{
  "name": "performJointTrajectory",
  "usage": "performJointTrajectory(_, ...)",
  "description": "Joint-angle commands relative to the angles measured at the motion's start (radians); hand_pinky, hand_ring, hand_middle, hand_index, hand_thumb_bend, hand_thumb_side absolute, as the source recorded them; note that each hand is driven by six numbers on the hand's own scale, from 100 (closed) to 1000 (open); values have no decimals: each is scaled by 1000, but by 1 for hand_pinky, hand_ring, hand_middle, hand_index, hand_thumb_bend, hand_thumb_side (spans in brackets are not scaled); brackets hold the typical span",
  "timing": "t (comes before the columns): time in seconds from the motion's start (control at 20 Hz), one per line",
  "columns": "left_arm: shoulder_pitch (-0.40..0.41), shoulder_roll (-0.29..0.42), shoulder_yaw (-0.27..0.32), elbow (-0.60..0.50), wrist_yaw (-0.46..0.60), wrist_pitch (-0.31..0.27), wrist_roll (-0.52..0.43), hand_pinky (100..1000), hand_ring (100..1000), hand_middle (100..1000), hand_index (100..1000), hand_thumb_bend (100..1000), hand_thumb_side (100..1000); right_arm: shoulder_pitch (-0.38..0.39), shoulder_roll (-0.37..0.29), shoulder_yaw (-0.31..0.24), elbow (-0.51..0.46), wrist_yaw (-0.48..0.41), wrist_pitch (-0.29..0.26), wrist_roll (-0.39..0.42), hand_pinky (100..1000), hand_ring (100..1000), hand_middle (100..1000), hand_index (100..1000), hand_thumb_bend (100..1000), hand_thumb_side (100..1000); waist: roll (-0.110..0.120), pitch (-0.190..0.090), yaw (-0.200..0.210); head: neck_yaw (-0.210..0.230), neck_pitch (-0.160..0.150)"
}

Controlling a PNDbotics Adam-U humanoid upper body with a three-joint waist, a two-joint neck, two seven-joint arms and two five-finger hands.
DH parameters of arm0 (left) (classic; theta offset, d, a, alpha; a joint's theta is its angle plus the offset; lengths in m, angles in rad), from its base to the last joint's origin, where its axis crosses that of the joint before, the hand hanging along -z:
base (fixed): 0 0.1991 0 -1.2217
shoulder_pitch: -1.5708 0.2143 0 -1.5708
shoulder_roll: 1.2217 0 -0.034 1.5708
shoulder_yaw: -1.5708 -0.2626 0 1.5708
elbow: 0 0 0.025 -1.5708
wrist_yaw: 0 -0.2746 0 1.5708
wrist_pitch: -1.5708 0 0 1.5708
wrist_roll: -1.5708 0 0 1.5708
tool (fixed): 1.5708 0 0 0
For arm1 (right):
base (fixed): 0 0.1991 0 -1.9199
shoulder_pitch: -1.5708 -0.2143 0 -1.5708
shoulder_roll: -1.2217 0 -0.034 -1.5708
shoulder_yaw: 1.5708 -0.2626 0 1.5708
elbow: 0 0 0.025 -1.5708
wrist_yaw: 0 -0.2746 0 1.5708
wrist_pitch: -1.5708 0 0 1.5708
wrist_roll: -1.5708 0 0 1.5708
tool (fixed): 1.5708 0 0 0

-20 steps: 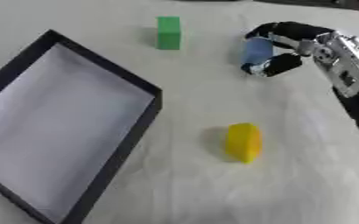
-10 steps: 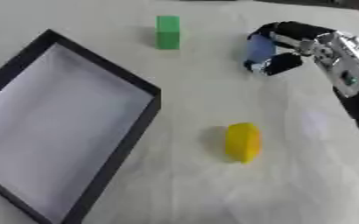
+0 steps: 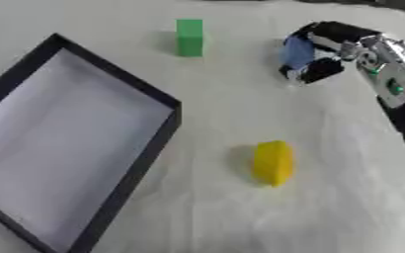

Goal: Pick up objects on the table and place them in the box.

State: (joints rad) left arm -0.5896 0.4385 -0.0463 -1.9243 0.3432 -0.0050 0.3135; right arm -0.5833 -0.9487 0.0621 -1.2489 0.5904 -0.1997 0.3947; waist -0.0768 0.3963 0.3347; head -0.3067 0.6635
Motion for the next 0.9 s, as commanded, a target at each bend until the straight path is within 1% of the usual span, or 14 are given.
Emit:
performJointTrajectory(0.05, -8, 12, 3, -13, 6, -2, -6, 862, 752, 812, 829, 242, 682, -7, -41, -1, -20, -35, 7, -10, 770, 694, 692, 806, 209, 519, 4, -13, -2, -4, -7)
performJointTrajectory(0.15, -8, 11, 2, -13, 6, -2, -6, 861, 752, 811, 829, 239, 684, -7, -42, 1, -29, -48, 11, -22, 760, 660, 679, 793, 206, 511, 4, -15, -2, -6, -6)
performJointTrajectory(0.2, -8, 11, 2, -13, 6, -2, -6, 860, 750, 810, 829, 236, 686, -7, -43, 1, -33, -52, 15, -29, 755, 639, 673, 768, 189, 498, 4, -15, -2, -7, -6)
performJointTrajectory(0.35, -7, 12, 3, -13, 8, -1, -4, 859, 749, 808, 829, 235, 687, -4, -44, 5, -39, -64, 18, -38, 751, 639, 670, 726, 154, 468, 5, -18, -2, -9, -4)
performJointTrajectory(0.65, -5, 11, 1, -12, 10, 1, -4, 858, 747, 806, 829, 230, 689, -1, -48, 5, -57, -96, 18, -26, 756, 637, 672, 715, 101, 432, 5, -24, -6, -10, 2)
performJointTrajectory(0.9, -3, 12, 1, -12, 10, 0, -1, 858, 747, 807, 829, 232, 685, 2, -63, -2, -83, -135, 29, -28, 765, 639, 676, 713, 100, 409, 4, -36, -7, -13, 10)
